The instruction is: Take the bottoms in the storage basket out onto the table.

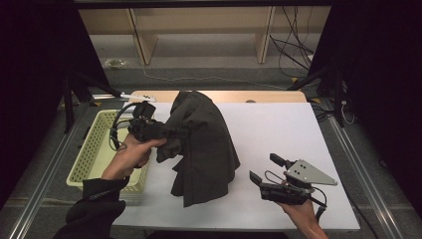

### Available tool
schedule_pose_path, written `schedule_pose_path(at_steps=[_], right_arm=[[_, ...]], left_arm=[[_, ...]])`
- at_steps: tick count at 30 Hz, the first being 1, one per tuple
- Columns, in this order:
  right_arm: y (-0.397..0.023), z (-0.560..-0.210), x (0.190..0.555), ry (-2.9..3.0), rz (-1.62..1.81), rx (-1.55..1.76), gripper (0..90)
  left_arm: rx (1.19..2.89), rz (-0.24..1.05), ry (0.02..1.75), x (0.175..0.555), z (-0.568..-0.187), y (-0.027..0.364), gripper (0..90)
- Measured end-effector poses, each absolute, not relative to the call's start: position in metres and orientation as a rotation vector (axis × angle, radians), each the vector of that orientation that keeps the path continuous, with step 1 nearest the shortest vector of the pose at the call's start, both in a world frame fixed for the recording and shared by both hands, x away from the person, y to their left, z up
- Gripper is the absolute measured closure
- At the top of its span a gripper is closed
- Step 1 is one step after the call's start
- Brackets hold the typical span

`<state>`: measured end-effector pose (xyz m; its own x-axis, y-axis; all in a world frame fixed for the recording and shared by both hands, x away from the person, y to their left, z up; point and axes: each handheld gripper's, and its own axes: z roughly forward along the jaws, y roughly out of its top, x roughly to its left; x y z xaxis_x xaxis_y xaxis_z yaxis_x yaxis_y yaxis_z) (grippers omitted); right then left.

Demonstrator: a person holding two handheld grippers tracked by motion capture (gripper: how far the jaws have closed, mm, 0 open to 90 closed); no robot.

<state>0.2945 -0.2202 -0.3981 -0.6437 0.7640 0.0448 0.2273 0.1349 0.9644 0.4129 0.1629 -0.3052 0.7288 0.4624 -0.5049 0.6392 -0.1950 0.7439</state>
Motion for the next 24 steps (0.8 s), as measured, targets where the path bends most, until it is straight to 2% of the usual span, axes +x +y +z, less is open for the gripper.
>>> schedule_pose_path(at_steps=[7, 18, 24], right_arm=[[-0.22, -0.399, 0.295, 1.952, 1.527, 0.95, 15.9], [-0.222, -0.399, 0.295, 1.947, 1.523, 0.951, 15.9], [-0.226, -0.397, 0.294, 1.925, 1.526, 0.963, 15.9]], left_arm=[[1.872, -0.172, 0.878, 0.412, -0.303, 0.156, 68.1], [1.971, -0.1, 0.882, 0.426, -0.329, 0.092, 67.5], [1.98, -0.074, 0.885, 0.429, -0.341, 0.08, 66.9]])
